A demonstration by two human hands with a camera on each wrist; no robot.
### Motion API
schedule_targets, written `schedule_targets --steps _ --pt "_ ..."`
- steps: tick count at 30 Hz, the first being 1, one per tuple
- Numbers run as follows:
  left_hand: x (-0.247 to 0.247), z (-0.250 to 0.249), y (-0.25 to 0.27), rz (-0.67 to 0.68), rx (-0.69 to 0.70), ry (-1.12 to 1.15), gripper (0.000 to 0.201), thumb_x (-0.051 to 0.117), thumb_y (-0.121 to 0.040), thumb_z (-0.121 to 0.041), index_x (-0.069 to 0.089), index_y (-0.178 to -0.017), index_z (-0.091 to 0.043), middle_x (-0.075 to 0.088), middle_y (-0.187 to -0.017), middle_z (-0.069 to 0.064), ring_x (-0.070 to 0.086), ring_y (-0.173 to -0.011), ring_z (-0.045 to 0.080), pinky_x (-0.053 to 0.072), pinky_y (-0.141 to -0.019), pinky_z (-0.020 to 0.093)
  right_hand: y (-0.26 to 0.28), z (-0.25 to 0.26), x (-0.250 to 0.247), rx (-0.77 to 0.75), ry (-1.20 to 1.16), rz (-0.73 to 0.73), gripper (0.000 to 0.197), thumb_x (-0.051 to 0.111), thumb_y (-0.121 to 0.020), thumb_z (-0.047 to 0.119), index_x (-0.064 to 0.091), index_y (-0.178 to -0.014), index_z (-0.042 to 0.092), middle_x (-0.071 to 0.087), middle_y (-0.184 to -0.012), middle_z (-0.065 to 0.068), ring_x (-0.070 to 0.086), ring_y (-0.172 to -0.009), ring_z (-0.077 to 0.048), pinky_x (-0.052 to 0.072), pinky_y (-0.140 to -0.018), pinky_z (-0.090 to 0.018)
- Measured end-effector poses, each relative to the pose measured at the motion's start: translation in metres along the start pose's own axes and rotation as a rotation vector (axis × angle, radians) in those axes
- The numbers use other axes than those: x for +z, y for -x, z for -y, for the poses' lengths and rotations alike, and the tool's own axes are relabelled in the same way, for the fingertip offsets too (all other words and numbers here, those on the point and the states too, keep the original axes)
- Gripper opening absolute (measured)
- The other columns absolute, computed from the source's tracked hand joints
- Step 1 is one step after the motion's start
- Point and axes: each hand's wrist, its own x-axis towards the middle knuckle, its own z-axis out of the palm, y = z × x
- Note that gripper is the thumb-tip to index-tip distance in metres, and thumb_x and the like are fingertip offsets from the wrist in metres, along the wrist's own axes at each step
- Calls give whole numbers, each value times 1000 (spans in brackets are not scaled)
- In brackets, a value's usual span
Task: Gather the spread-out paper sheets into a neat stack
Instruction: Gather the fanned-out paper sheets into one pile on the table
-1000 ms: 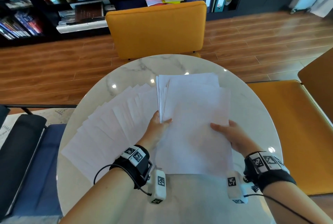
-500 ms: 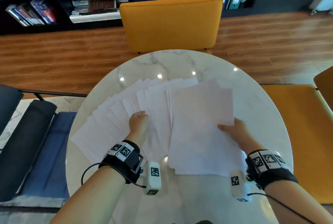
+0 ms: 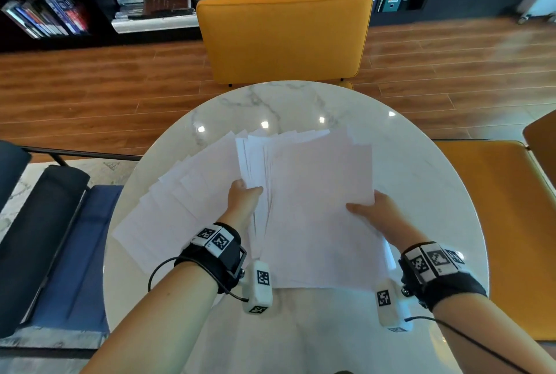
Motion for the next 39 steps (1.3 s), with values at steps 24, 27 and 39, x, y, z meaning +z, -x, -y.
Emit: schedule_targets --steps 24,27,39 --pt "6 -2 31 385 249 154 34 72 -79 -1 60 -103 -22 69 -110 5 65 -105 24 51 -93 37 2 -7 -9 -92 -379 95 49 71 -78 7 55 -124 7 70 -106 -16 71 -83 -22 59 -72 -32" --pt "5 0 33 403 237 165 33 71 -80 -1 60 -101 -24 69 -106 2 66 -102 21 52 -90 34 6 -5 -11 -27 -489 136 39 66 -80 3 59 -118 5 69 -104 -17 72 -76 -21 60 -69 -33" --pt "19 22 37 192 172 13 54 70 -82 -29 41 -126 -18 58 -113 -3 59 -104 17 47 -90 32 15 -11 4 115 -432 145 18 67 -79 0 65 -96 5 75 -72 -5 72 -58 -15 60 -57 -28"
